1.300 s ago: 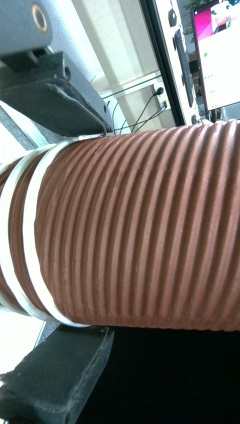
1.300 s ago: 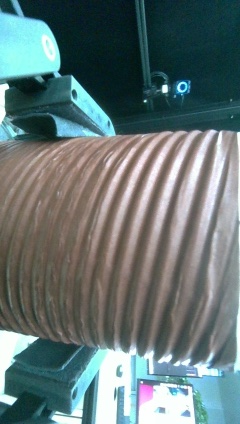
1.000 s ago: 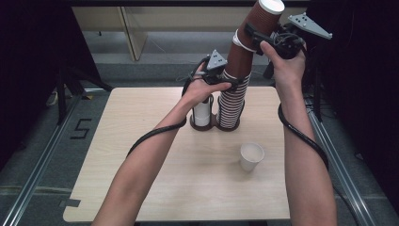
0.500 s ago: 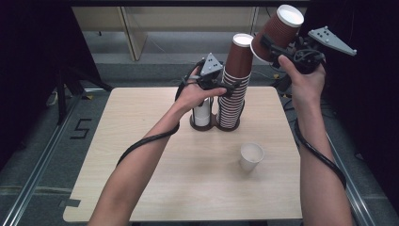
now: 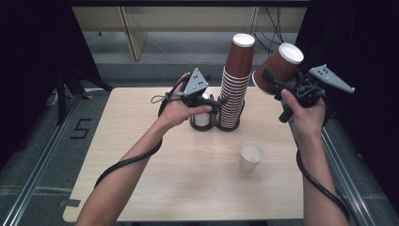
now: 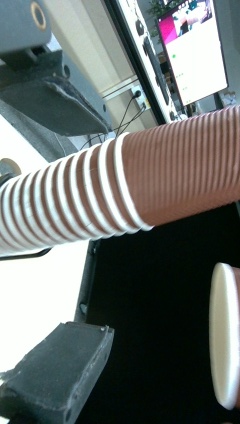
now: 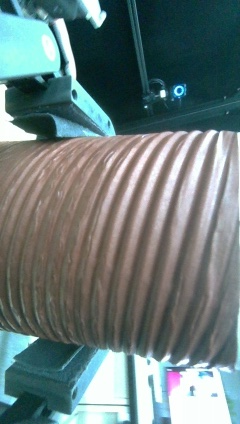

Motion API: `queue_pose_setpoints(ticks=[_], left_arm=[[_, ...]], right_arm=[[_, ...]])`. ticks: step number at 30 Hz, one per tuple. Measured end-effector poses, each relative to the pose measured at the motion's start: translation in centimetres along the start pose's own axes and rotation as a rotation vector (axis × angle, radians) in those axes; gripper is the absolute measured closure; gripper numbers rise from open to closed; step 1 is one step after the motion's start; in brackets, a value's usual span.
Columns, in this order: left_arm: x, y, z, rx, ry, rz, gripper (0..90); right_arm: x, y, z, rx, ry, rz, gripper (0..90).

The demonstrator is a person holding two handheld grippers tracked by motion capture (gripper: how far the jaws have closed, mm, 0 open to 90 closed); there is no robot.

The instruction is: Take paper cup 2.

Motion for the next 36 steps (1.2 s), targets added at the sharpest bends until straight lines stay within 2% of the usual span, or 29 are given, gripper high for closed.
queue_pose_setpoints(ticks=[1,2,3,4,8,9,10,11,12,14,16,17,18,25,29,30,36], left_arm=[[-0.5,-0.7,0.7,0.000,0.000,0.007,6.8],[-0.5,-0.7,0.7,0.000,0.000,0.007,6.6],[-0.8,-1.0,1.1,0.002,-0.001,0.010,6.5],[-1.0,-1.2,1.5,0.005,-0.001,0.014,6.5],[-2.0,-2.0,3.3,0.023,-0.005,0.028,5.9],[-2.2,-2.2,3.8,0.028,-0.007,0.031,5.7],[-2.4,-2.4,4.1,0.027,-0.013,0.033,5.7],[-2.9,-2.8,5.0,0.032,-0.021,0.041,5.5],[-2.9,-2.8,5.0,0.032,-0.021,0.041,5.2],[-3.6,-3.2,5.8,0.041,-0.018,0.058,4.0],[-4.2,-3.5,6.5,0.057,-0.017,0.073,3.3],[-4.8,-3.9,7.0,0.067,-0.022,0.085,1.8],[-4.8,-3.9,7.0,0.067,-0.022,0.085,1.2],[-5.7,-5.4,9.1,0.081,-0.035,0.088,0.0],[-5.7,-5.7,9.6,0.079,-0.042,0.083,0.0],[-5.7,-5.8,9.7,0.078,-0.040,0.081,0.0],[-5.9,-5.8,9.7,0.073,-0.038,0.086,0.0]], right_arm=[[0.2,-0.2,1.5,0.019,0.025,-0.010,16.2],[0.2,-0.2,1.5,0.019,0.025,-0.010,16.2],[0.5,-0.2,2.9,0.033,0.050,-0.022,16.2],[0.5,-0.2,2.9,0.033,0.050,-0.022,16.2],[1.0,-0.1,5.3,0.069,0.080,-0.032,16.1],[1.4,-0.1,6.4,0.084,0.088,-0.040,16.1],[1.4,-0.1,6.4,0.084,0.088,-0.040,16.1],[1.9,0.0,7.5,0.105,0.105,-0.047,16.1],[1.9,0.0,7.5,0.105,0.105,-0.047,16.1],[3.0,0.2,9.3,0.133,0.129,-0.073,16.1],[3.4,0.4,9.8,0.137,0.138,-0.085,16.1],[4.2,0.6,10.8,0.154,0.138,-0.101,16.1],[4.6,0.6,11.3,0.167,0.146,-0.107,16.1],[6.3,1.0,13.4,0.190,0.194,-0.118,16.0],[6.9,1.3,14.2,0.195,0.223,-0.126,16.0],[7.3,1.5,14.6,0.197,0.254,-0.132,16.0],[7.9,2.2,15.3,0.204,0.293,-0.141,15.9]])
Point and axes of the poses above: each handheld gripper's, and its own axes: y roughly forward along the jaws, z roughly out of its underside, x roughly to its left, the point moved 6 cm from there along y, roughly forward along the jaws, and after that the axes turned 6 degrees about x, right-handed, at the moved point
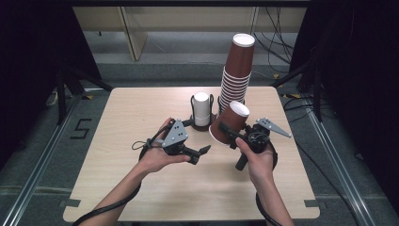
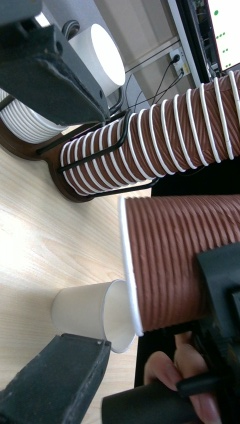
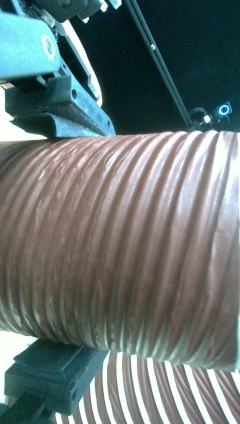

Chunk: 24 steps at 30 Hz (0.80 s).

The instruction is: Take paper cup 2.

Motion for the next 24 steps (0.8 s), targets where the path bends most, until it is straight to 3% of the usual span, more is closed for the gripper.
queue_pose_setpoints(ticks=[6,7,18,19,24], left_arm=[[-0.3,0.3,0.1,-0.001,-0.010,0.008,0.0],[-0.3,0.4,0.2,0.002,-0.013,0.010,0.0],[-0.6,0.9,0.1,-0.005,-0.034,0.034,0.0],[-0.7,1.0,0.1,-0.006,-0.035,0.037,0.0],[-0.9,1.3,0.0,-0.001,-0.031,0.046,0.0]], right_arm=[[0.2,0.6,0.7,0.007,0.043,-0.003,15.8],[0.3,0.6,0.8,0.008,0.084,-0.012,15.8],[0.5,1.2,1.4,0.014,0.128,-0.024,15.7],[0.5,1.3,1.5,0.020,0.150,-0.016,15.7],[0.4,1.4,1.6,0.008,0.153,-0.023,15.8]])
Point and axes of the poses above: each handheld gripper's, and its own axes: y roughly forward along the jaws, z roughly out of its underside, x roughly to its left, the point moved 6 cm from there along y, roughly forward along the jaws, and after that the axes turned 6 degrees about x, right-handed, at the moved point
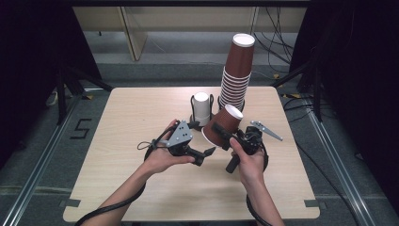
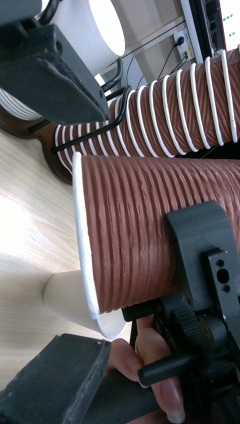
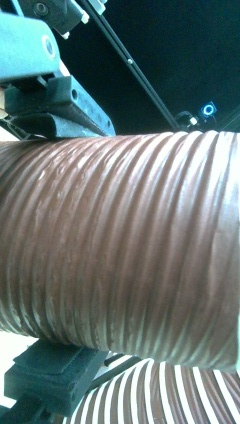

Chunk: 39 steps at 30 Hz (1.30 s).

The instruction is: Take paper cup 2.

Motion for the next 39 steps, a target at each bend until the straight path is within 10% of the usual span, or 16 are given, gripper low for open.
queue_pose_setpoints(ticks=[39], left_arm=[[-0.6,2.0,-0.2,0.013,0.012,0.015,0.0]], right_arm=[[0.1,0.3,0.8,-0.001,0.143,-0.041,15.9]])
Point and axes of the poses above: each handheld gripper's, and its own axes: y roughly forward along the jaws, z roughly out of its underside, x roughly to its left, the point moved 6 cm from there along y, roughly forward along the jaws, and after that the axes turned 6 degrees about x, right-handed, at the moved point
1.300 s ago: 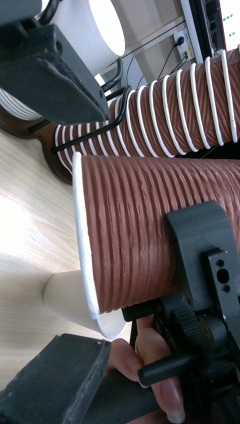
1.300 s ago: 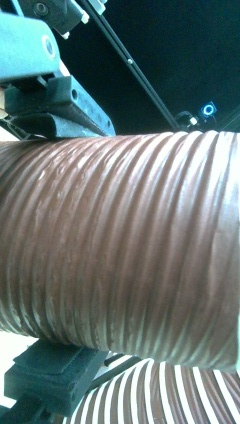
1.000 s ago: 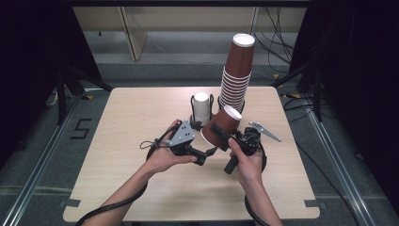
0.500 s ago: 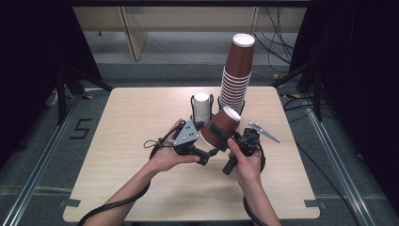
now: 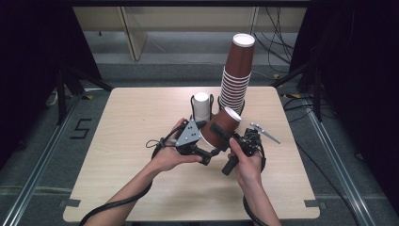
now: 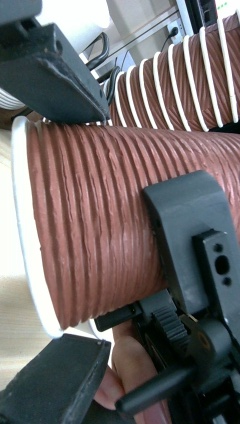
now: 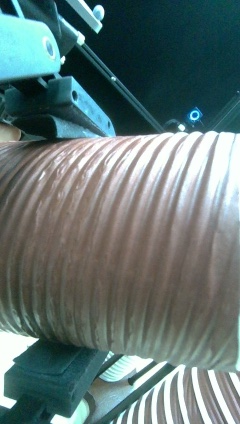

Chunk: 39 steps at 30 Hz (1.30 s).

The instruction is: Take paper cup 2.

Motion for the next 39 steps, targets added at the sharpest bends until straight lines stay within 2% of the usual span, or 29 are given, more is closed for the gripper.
queue_pose_setpoints(ticks=[1,2,3,7,9,10,13,15,17,18,20,23,24,27,29,30,31,34,35,36,39], left_arm=[[0.0,0.0,0.0,0.000,0.000,0.000,0.0],[-0.1,0.1,0.0,0.001,-0.010,0.001,0.0],[-0.2,0.1,0.1,0.004,-0.025,0.002,0.0],[0.1,0.4,0.0,0.009,0.009,-0.002,0.0],[0.1,0.6,0.0,0.010,0.011,-0.003,0.0],[0.2,0.6,0.1,0.013,0.013,-0.005,0.0],[0.2,0.7,0.1,0.015,0.016,-0.006,0.0],[0.3,0.8,0.1,0.014,0.011,-0.006,0.0],[0.4,0.9,0.2,0.017,0.024,-0.009,0.9],[0.4,0.9,0.2,0.017,0.022,-0.007,1.7],[0.4,0.8,0.2,0.016,0.020,-0.005,2.9],[0.4,0.7,0.3,0.019,0.022,-0.004,5.4],[0.4,0.6,0.3,0.020,0.027,-0.004,6.1],[0.6,0.4,0.1,0.015,0.042,-0.008,8.2],[0.6,0.4,0.1,0.015,0.037,-0.007,8.8],[0.6,0.3,0.0,0.011,0.043,-0.008,9.7],[0.6,0.3,0.0,0.011,0.043,-0.008,10.1],[0.5,0.1,-0.1,-0.001,0.044,-0.006,10.8],[0.5,0.0,-0.1,-0.002,0.044,-0.008,11.0],[0.5,0.0,-0.1,-0.001,0.046,-0.013,11.1],[0.6,0.0,-0.1,-0.004,0.048,-0.010,11.4]], right_arm=[[0.0,0.0,0.0,0.000,0.000,0.000,15.9],[0.0,0.0,0.0,0.005,-0.001,0.015,15.9],[0.0,0.0,0.0,0.001,-0.005,0.009,15.9],[0.1,0.0,0.1,0.011,-0.005,0.011,15.9],[0.2,0.0,0.2,0.011,-0.004,0.008,15.9],[0.2,0.1,0.2,0.006,-0.018,-0.009,15.9],[0.3,0.2,0.3,0.009,-0.016,0.005,15.9],[0.5,0.2,0.4,0.020,-0.001,-0.010,15.9],[0.4,0.3,0.5,0.017,-0.024,0.009,15.8],[0.4,0.3,0.5,0.017,-0.025,-0.010,15.8],[0.4,0.3,0.5,0.020,-0.024,0.009,15.5],[0.4,0.4,0.5,0.029,-0.028,0.014,14.6],[0.3,0.4,0.5,0.028,-0.045,-0.010,13.6],[0.5,0.5,0.3,0.024,-0.051,-0.004,11.9],[0.5,0.5,0.3,0.023,-0.055,-0.005,11.3],[0.8,0.6,0.3,0.039,-0.027,-0.011,9.1],[0.7,0.7,0.3,0.043,-0.059,-0.012,7.4],[0.9,0.9,0.5,0.073,-0.064,-0.012,2.4],[0.8,0.9,0.5,0.071,-0.079,-0.002,1.6],[1.2,0.9,0.6,0.085,-0.047,-0.008,1.1],[1.1,0.9,0.5,0.083,-0.063,0.001,0.5]])
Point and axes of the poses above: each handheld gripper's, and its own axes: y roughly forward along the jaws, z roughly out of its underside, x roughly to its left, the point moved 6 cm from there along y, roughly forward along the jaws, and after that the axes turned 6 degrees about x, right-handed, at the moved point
